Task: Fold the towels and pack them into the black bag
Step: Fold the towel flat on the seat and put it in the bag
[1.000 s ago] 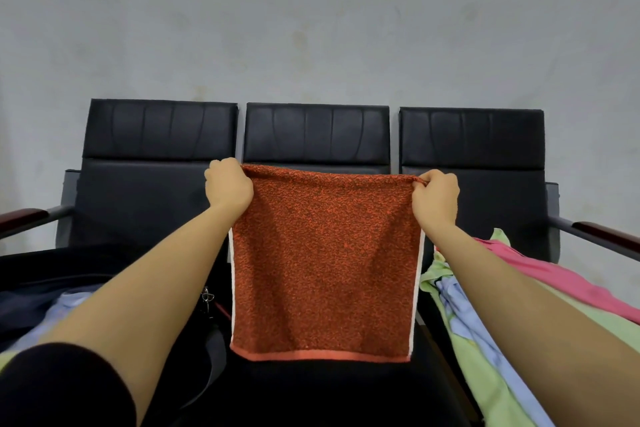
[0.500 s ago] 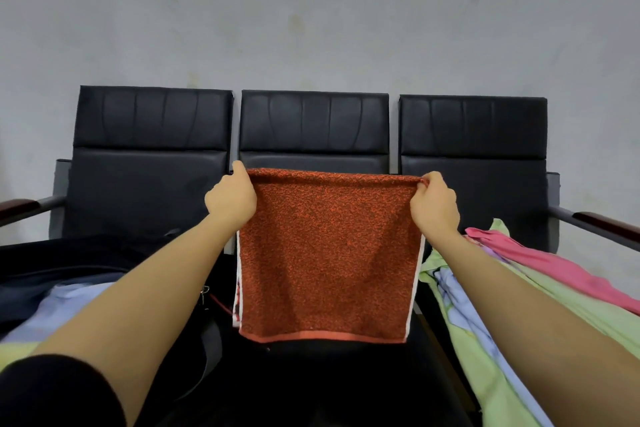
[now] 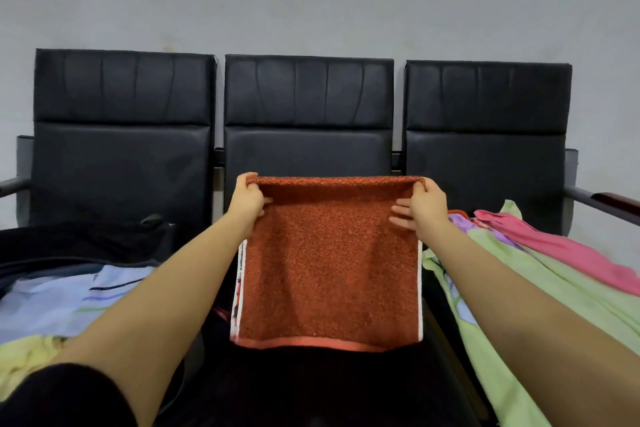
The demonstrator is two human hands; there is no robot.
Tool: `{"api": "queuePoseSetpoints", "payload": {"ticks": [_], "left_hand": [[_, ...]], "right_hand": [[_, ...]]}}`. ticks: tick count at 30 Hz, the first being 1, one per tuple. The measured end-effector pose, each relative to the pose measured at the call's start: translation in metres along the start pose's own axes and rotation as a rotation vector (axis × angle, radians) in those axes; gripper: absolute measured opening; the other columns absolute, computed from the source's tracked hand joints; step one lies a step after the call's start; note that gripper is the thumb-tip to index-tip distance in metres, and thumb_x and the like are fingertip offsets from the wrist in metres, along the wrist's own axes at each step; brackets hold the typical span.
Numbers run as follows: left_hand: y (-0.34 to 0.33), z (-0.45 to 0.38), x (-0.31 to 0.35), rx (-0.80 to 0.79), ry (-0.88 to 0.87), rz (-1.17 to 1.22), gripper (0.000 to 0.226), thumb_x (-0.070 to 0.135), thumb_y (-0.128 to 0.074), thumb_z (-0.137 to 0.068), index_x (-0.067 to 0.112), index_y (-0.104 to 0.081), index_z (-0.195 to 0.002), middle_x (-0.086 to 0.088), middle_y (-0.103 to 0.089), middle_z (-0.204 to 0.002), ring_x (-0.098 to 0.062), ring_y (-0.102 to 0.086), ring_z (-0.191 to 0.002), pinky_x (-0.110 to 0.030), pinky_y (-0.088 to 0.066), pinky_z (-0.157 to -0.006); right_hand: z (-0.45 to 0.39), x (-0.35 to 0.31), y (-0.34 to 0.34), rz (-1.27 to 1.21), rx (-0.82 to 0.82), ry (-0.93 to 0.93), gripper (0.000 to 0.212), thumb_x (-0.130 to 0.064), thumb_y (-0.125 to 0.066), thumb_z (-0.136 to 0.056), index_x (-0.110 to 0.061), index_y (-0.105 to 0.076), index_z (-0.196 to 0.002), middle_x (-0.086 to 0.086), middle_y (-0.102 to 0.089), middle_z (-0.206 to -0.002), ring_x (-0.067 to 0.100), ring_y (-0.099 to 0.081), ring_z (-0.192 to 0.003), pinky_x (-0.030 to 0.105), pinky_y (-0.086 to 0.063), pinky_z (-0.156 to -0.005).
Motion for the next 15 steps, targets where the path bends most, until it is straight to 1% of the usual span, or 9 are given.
{"api": "queuePoseSetpoints", "payload": {"ticks": [3, 5, 6, 7, 9, 11, 12, 14, 15], "left_hand": [[-0.005, -0.023, 0.003, 0.06, -0.115, 0.115, 0.037, 0.013, -0.02, -0.1, 0.027, -0.042, -0.126, -0.003, -0.055, -0.107, -0.012, -0.054, -0.085, -0.028, -0.042, -0.07], [-0.007, -0.033, 0.007, 0.084, -0.213, 0.2, 0.035, 0.016, -0.023, -0.1, 0.04, -0.047, -0.111, -0.003, -0.055, -0.112, -0.016, -0.055, -0.097, -0.038, -0.047, -0.088], [-0.008, -0.033, 0.01, 0.104, -0.248, 0.223, 0.036, 0.017, -0.025, -0.1, 0.046, -0.047, -0.105, -0.003, -0.056, -0.112, -0.017, -0.054, -0.097, -0.041, -0.046, -0.093], [-0.009, -0.031, 0.012, 0.124, -0.276, 0.246, 0.037, 0.018, -0.026, -0.1, 0.048, -0.048, -0.102, -0.003, -0.056, -0.109, -0.017, -0.054, -0.095, -0.041, -0.046, -0.093], [-0.011, -0.02, 0.012, 0.172, -0.318, 0.259, 0.037, 0.013, -0.026, -0.099, 0.04, -0.047, -0.113, 0.001, -0.056, -0.097, -0.011, -0.052, -0.082, -0.026, -0.048, -0.08], [-0.015, -0.002, 0.002, 0.216, -0.338, 0.238, 0.037, 0.007, -0.025, -0.098, 0.026, -0.046, -0.122, 0.007, -0.052, -0.089, -0.003, -0.048, -0.073, -0.011, -0.043, -0.066], [-0.017, 0.008, -0.007, 0.235, -0.334, 0.231, 0.036, 0.005, -0.026, -0.098, 0.022, -0.046, -0.121, 0.008, -0.052, -0.089, -0.002, -0.047, -0.074, -0.006, -0.041, -0.063], [-0.018, 0.025, -0.035, 0.256, -0.287, 0.22, 0.031, 0.004, -0.027, -0.096, 0.021, -0.047, -0.112, 0.007, -0.053, -0.092, -0.006, -0.05, -0.081, -0.007, -0.042, -0.069], [-0.017, 0.032, -0.052, 0.265, -0.24, 0.195, 0.029, 0.006, -0.028, -0.095, 0.023, -0.047, -0.107, 0.007, -0.054, -0.092, -0.01, -0.051, -0.085, -0.014, -0.044, -0.08]], "right_hand": [[-0.013, -0.008, -0.007, -0.039, 0.038, 0.092, 0.022, -0.024, -0.029, -0.104, -0.026, -0.052, -0.101, 0.014, -0.057, -0.107, 0.024, -0.059, -0.095, 0.044, -0.056, -0.072], [-0.019, -0.017, -0.01, -0.077, 0.102, 0.198, 0.027, -0.02, -0.03, -0.103, -0.028, -0.053, -0.091, 0.008, -0.059, -0.098, 0.018, -0.056, -0.087, 0.049, -0.054, -0.08], [-0.02, -0.021, -0.011, -0.093, 0.124, 0.242, 0.028, -0.019, -0.03, -0.103, -0.029, -0.053, -0.089, 0.002, -0.059, -0.092, 0.016, -0.055, -0.084, 0.049, -0.053, -0.084], [-0.02, -0.023, -0.011, -0.1, 0.141, 0.275, 0.029, -0.018, -0.03, -0.102, -0.031, -0.052, -0.088, -0.004, -0.058, -0.089, 0.013, -0.054, -0.083, 0.047, -0.052, -0.086], [-0.02, -0.018, -0.01, -0.102, 0.166, 0.307, 0.031, -0.017, -0.032, -0.1, -0.033, -0.052, -0.084, -0.01, -0.056, -0.085, 0.009, -0.053, -0.08, 0.044, -0.049, -0.09], [-0.016, -0.004, -0.006, -0.108, 0.188, 0.293, 0.03, -0.013, -0.033, -0.098, -0.03, -0.052, -0.083, -0.01, -0.056, -0.083, 0.008, -0.052, -0.079, 0.039, -0.049, -0.087], [-0.013, 0.006, -0.003, -0.102, 0.199, 0.281, 0.027, -0.012, -0.034, -0.098, -0.026, -0.053, -0.085, -0.009, -0.055, -0.081, 0.01, -0.051, -0.079, 0.033, -0.048, -0.082], [-0.003, 0.026, 0.005, -0.068, 0.225, 0.271, 0.02, -0.008, -0.035, -0.098, -0.016, -0.052, -0.091, -0.005, -0.053, -0.079, 0.015, -0.048, -0.082, 0.022, -0.04, -0.068], [0.003, 0.036, 0.01, -0.051, 0.242, 0.257, 0.018, -0.006, -0.035, -0.097, -0.013, -0.052, -0.094, -0.002, -0.054, -0.081, 0.016, -0.047, -0.084, 0.02, -0.037, -0.063]]}}
Point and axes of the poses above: each hand's wrist, its own z-axis away from the middle knuckle, its own y-axis out of the back of the hand, x = y × z, the point moved 2 cm from there along -z, towards the middle knuckle
